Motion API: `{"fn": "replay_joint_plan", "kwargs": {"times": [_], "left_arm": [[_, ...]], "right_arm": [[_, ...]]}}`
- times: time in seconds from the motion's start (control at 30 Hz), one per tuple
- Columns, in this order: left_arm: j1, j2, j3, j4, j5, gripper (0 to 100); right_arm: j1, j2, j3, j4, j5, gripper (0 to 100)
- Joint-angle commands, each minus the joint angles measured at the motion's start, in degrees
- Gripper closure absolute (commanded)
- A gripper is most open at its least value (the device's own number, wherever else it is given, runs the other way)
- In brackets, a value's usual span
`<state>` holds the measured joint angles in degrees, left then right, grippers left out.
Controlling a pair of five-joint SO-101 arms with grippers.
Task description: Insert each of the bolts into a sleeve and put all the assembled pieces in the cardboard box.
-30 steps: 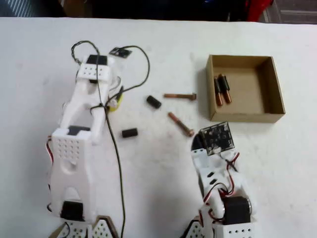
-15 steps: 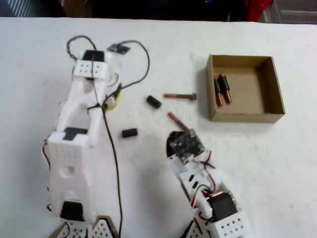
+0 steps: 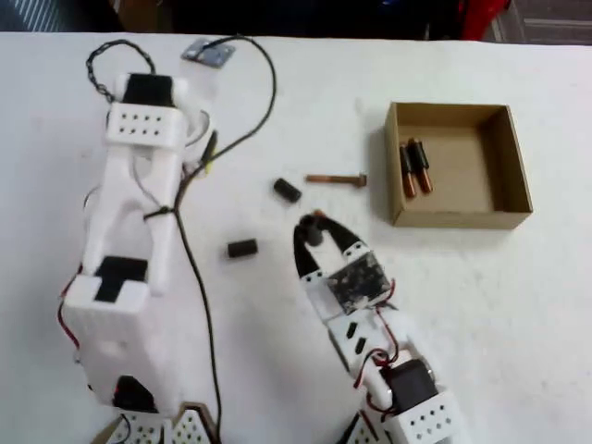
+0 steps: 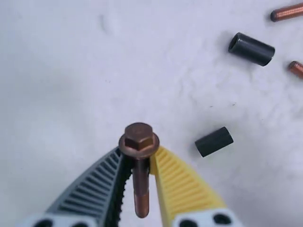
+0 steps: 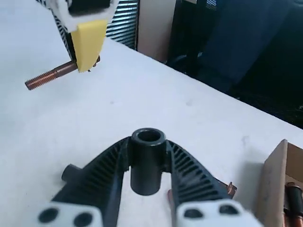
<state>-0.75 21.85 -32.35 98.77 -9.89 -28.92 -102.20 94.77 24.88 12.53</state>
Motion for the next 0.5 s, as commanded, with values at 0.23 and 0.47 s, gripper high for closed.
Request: {"fn": "replay_joint_plan", "kwargs": {"times": [0.23,0.47], "left_arm": [[-0.04,-18.42,8.88,-2.02,-0.44,98],[4.26,-34.07,21.98,-8.88,-0.44,98]], "right_arm": [[-6.64,-0.75,-0.35,-7.08,-2.02,98.2],[-6.29,-0.92,0.26,-9.63,-2.29,98.2]]}}
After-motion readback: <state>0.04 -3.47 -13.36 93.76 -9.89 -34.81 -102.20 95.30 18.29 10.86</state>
